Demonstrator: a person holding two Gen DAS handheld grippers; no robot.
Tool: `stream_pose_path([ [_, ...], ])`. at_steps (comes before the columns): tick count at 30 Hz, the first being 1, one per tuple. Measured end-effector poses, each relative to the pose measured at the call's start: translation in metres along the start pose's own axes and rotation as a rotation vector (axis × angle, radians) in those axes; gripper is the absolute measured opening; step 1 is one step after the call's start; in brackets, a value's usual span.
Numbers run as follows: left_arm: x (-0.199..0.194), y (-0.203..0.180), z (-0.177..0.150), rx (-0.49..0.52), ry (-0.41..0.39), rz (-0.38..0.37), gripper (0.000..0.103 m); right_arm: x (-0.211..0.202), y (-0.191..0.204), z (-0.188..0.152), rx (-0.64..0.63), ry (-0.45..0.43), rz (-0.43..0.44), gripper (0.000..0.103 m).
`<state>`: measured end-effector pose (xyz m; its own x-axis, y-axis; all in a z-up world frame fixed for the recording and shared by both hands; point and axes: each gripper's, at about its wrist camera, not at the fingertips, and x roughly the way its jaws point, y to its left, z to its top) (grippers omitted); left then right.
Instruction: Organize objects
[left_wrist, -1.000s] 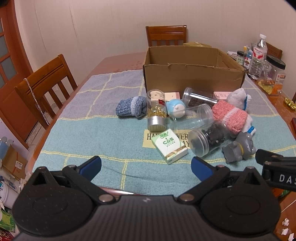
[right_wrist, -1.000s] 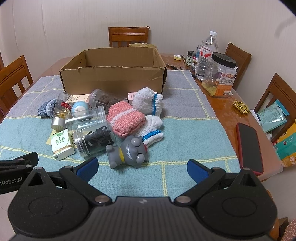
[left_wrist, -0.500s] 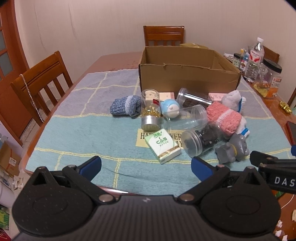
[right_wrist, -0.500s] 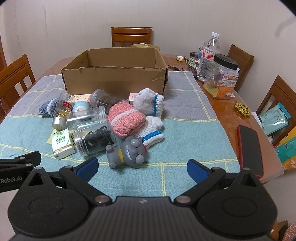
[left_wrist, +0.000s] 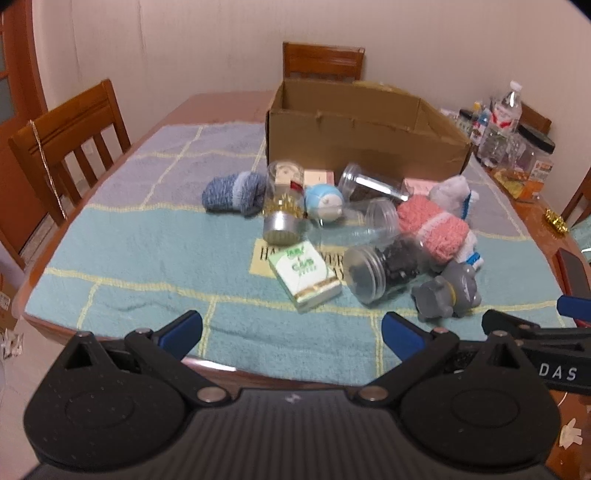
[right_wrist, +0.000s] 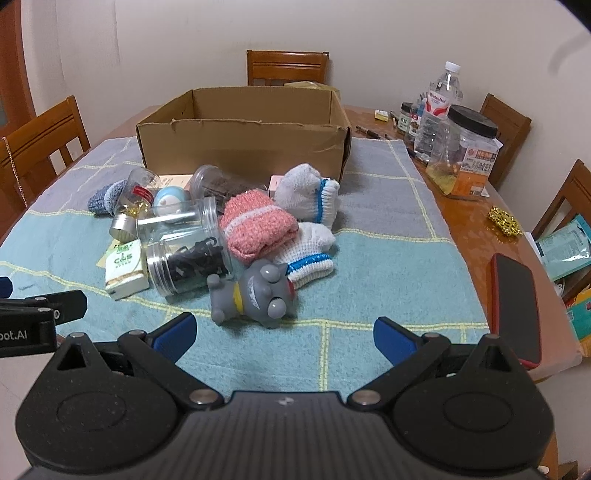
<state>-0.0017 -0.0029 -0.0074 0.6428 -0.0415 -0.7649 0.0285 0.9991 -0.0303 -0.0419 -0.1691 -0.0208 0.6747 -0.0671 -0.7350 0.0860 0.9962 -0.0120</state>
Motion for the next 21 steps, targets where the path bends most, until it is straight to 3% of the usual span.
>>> stream_pose_path([
  [4, 0.005, -0.001, -0.002, -0.034, 0.036, -0.005, 0.102, 0.003, -0.005, 0.0, -0.015, 0.004, 0.019, 0.103],
  [9, 0.005, -0.001, -0.004, -0.08, 0.023, -0.011, 0.102, 0.008, -0.011, 0.0, -0.032, 0.003, 0.047, 0.103],
  [14, 0.007, -0.004, -0.004, -0.065, 0.021, 0.007, 0.102, 0.012, -0.018, 0.0, -0.038, 0.001, 0.067, 0.103],
  [21, 0.012, -0.001, -0.003, -0.041, -0.013, -0.045, 0.102, 0.022, -0.025, -0.001, -0.061, -0.001, 0.091, 0.103],
])
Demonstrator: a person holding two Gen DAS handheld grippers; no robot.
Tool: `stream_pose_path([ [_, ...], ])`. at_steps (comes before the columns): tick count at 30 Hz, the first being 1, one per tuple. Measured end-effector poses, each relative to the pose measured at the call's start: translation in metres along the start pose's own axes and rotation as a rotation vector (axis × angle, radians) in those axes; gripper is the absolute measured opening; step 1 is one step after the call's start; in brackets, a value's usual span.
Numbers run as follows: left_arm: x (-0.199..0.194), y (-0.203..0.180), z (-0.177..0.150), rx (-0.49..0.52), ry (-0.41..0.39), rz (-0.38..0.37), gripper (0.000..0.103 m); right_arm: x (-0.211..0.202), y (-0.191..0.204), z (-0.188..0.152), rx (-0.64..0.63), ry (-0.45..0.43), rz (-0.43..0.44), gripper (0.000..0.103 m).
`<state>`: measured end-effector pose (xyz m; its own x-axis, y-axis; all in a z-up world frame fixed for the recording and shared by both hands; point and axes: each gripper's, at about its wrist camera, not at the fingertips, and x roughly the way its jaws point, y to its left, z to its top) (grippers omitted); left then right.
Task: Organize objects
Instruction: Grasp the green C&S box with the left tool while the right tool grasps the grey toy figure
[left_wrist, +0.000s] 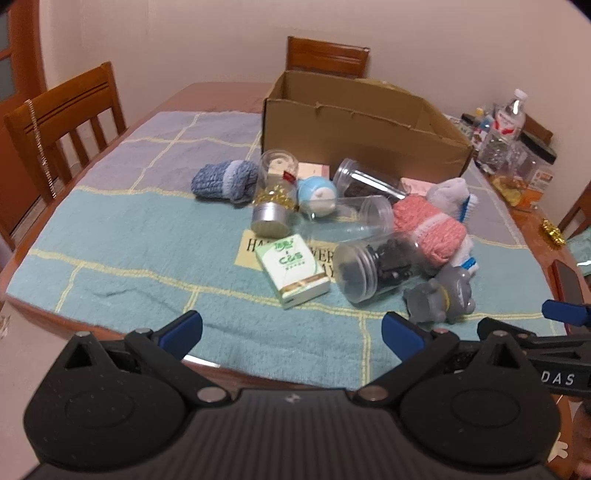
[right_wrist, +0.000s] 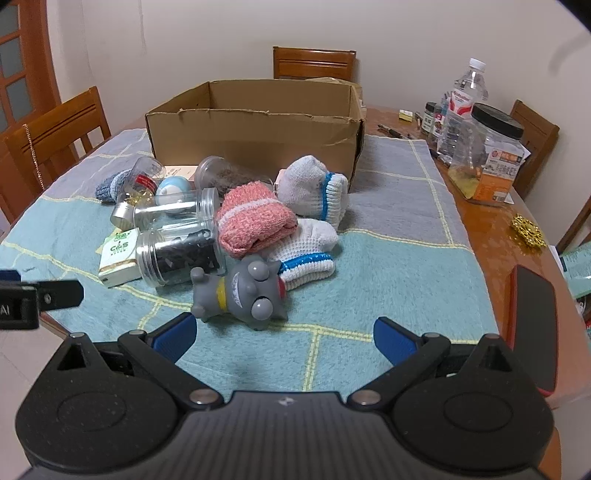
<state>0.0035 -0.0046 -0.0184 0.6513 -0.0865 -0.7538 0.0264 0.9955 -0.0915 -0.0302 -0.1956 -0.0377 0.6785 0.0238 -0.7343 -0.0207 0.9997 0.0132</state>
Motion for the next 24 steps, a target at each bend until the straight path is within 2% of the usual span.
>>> stream_pose_path([
  [6, 0.013, 0.007, -0.001, 0.066, -0.014, -0.071, 0.102, 0.016, -0.004, -0.006, 0.004, 0.016, -0.011, 0.103],
  [9, 0.025, 0.011, -0.001, 0.078, 0.023, -0.124, 0.102, 0.023, -0.005, -0.008, 0.021, 0.023, -0.026, 0.103],
  [15, 0.041, 0.015, 0.002, 0.151, 0.029, -0.086, 0.102, 0.035, 0.002, -0.008, 0.059, 0.046, -0.015, 0.103],
  [20, 0.055, 0.02, 0.005, 0.255, 0.043, -0.052, 0.102, 0.043, 0.015, -0.008, 0.05, 0.057, 0.011, 0.103],
  [24, 0.066, 0.023, 0.008, 0.32, 0.053, -0.083, 0.102, 0.051, 0.025, -0.008, 0.03, 0.069, 0.01, 0.103],
])
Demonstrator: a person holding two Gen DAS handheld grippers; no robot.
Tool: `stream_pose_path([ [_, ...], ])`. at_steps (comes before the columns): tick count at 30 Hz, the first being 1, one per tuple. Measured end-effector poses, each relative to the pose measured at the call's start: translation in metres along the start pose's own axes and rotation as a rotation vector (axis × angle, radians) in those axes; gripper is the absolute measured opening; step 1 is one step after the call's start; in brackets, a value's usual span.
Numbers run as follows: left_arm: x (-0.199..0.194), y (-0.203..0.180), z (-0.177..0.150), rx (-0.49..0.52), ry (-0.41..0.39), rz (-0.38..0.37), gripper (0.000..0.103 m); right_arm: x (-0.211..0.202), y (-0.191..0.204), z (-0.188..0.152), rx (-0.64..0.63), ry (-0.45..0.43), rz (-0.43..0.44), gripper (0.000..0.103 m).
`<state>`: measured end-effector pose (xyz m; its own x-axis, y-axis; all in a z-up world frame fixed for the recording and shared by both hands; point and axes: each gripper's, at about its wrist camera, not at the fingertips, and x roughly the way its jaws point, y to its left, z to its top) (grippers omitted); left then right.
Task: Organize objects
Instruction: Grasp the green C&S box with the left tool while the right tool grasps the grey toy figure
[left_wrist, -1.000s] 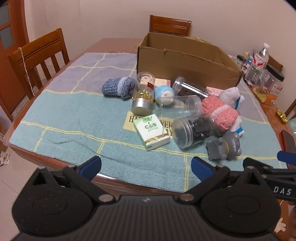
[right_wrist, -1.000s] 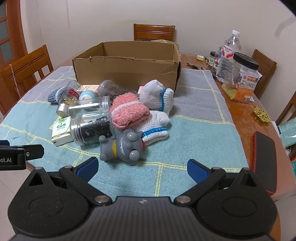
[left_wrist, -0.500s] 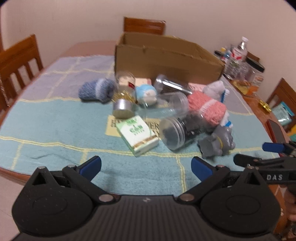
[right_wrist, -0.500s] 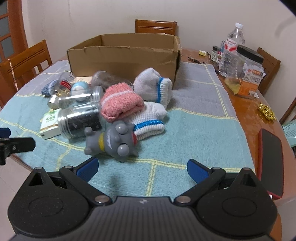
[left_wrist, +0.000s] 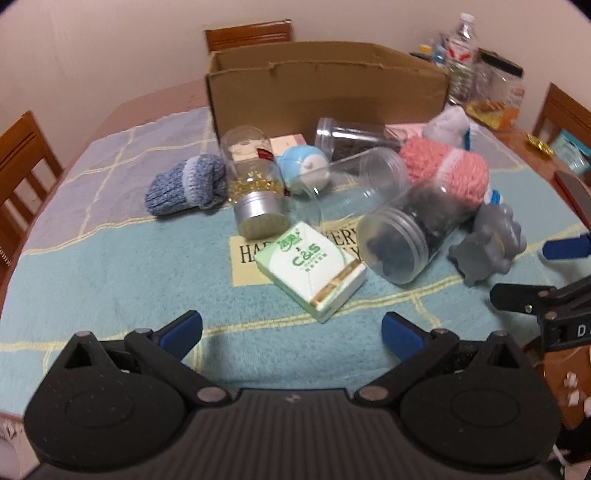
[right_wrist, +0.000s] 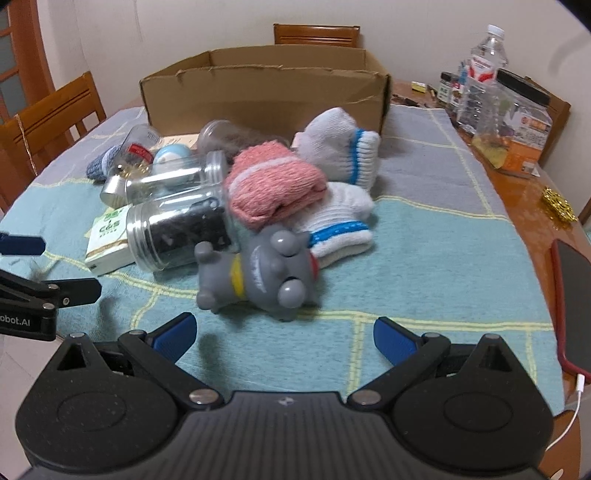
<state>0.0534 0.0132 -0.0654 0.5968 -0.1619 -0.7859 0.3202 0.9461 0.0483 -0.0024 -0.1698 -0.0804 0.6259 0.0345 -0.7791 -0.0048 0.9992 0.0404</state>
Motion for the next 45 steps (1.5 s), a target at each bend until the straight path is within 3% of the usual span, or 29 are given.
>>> stream_pose_path([
  [7, 0.019, 0.008, 0.006, 0.068, 0.043, -0.072, 0.102, 0.015, 0.006, 0.002, -0.01, 0.021, -0.026, 0.103],
  [18, 0.029, 0.011, 0.016, 0.164, 0.033, -0.187, 0.102, 0.021, 0.011, 0.006, -0.049, -0.01, -0.023, 0.103],
  [30, 0.039, 0.009, 0.027, 0.235, 0.003, -0.242, 0.103, 0.027, 0.014, 0.01, -0.06, -0.035, -0.016, 0.103],
  [38, 0.043, 0.006, 0.036, 0.27, 0.029, -0.263, 0.103, 0.03, 0.015, 0.015, -0.07, -0.012, -0.01, 0.103],
  [42, 0.043, 0.006, 0.037, 0.283, 0.033, -0.276, 0.1, 0.031, 0.015, 0.018, -0.07, 0.003, -0.01, 0.103],
  [45, 0.039, 0.004, 0.036, 0.307, 0.026, -0.294, 0.09, 0.031, 0.015, 0.018, -0.067, 0.012, -0.013, 0.103],
])
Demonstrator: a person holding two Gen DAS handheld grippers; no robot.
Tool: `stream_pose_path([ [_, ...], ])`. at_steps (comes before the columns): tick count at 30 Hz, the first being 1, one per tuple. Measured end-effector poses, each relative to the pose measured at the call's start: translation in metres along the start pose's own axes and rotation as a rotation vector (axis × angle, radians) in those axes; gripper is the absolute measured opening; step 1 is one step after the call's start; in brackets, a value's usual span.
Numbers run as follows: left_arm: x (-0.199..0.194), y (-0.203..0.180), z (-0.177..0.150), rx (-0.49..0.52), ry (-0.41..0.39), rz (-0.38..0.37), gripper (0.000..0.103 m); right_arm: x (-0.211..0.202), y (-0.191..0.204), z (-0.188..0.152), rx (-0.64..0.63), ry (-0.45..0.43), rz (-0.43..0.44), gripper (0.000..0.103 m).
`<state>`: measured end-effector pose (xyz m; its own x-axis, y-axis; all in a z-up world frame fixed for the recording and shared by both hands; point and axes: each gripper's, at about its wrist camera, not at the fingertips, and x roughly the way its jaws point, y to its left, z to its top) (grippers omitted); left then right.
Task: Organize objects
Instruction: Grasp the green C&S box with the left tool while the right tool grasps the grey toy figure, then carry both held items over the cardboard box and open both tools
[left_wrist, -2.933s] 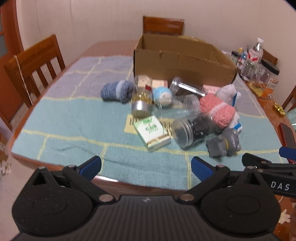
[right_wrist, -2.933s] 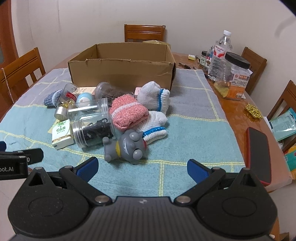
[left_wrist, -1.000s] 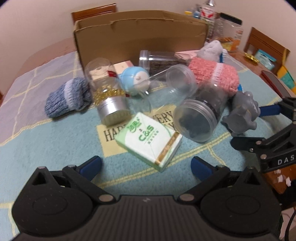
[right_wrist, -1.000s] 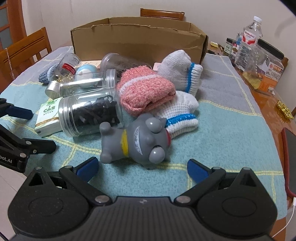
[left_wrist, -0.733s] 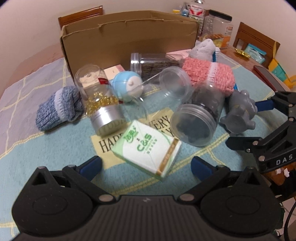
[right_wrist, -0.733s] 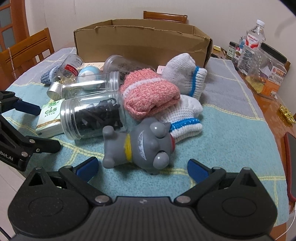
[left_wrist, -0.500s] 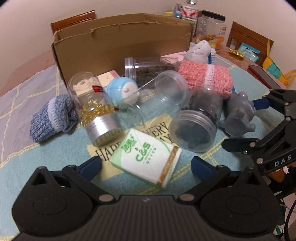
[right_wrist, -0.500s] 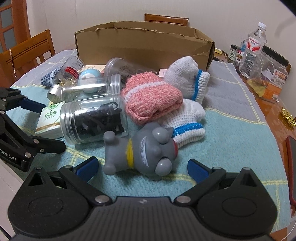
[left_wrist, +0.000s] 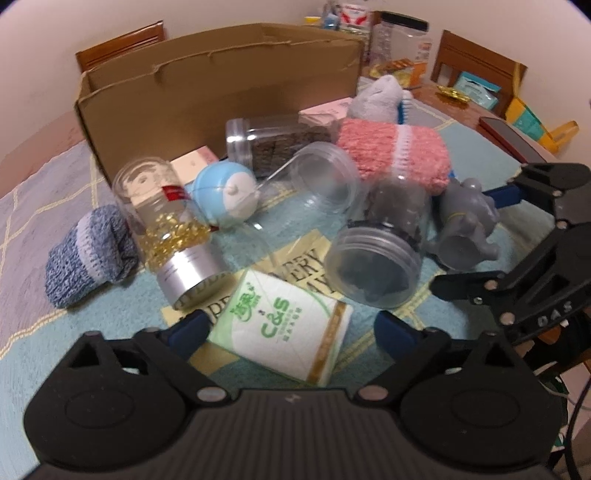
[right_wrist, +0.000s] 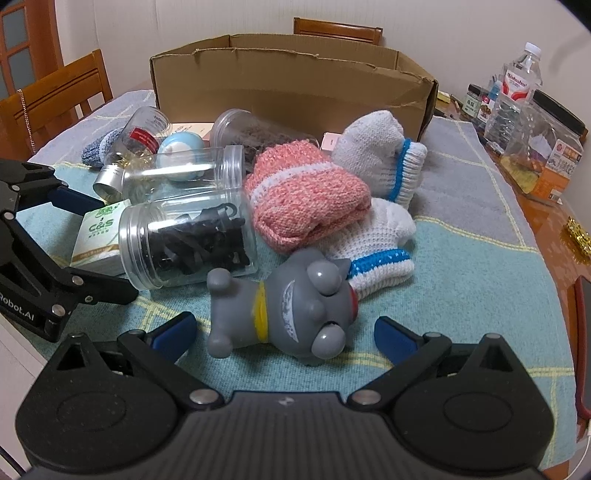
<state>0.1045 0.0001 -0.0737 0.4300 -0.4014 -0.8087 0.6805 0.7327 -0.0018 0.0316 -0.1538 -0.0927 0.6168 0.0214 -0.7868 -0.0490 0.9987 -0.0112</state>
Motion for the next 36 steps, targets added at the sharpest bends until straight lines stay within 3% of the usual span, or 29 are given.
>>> stream_pose_path([
  [3, -0.001, -0.003, 0.002, 0.018, 0.005, -0.01, 0.086, -0.001, 0.001, 0.001, -0.002, 0.006, 0.0, 0.102],
  [7, -0.002, -0.002, 0.002, 0.017, 0.007, -0.012, 0.086, -0.005, 0.003, 0.003, -0.021, -0.002, 0.018, 0.086],
  [11, -0.002, -0.002, 0.002, 0.019, 0.003, -0.013, 0.086, -0.006, -0.002, 0.006, -0.008, -0.002, 0.014, 0.079],
  [14, -0.002, -0.003, 0.003, 0.014, 0.005, -0.01, 0.083, -0.006, -0.004, 0.007, -0.008, 0.001, 0.018, 0.078],
  [17, -0.005, -0.003, 0.003, 0.009, -0.001, -0.011, 0.072, -0.007, -0.005, 0.007, 0.004, 0.006, 0.019, 0.077],
  [28, -0.013, -0.005, 0.008, -0.012, 0.044, -0.023, 0.071, -0.018, -0.018, 0.015, 0.031, 0.025, 0.001, 0.077],
  [32, -0.029, 0.001, 0.015, -0.063, 0.065, -0.043, 0.071, -0.034, -0.027, 0.025, 0.048, 0.019, 0.004, 0.077],
  [36, -0.056, 0.011, 0.036, -0.08, 0.023, -0.049, 0.071, -0.053, -0.037, 0.048, 0.065, -0.029, 0.025, 0.077],
])
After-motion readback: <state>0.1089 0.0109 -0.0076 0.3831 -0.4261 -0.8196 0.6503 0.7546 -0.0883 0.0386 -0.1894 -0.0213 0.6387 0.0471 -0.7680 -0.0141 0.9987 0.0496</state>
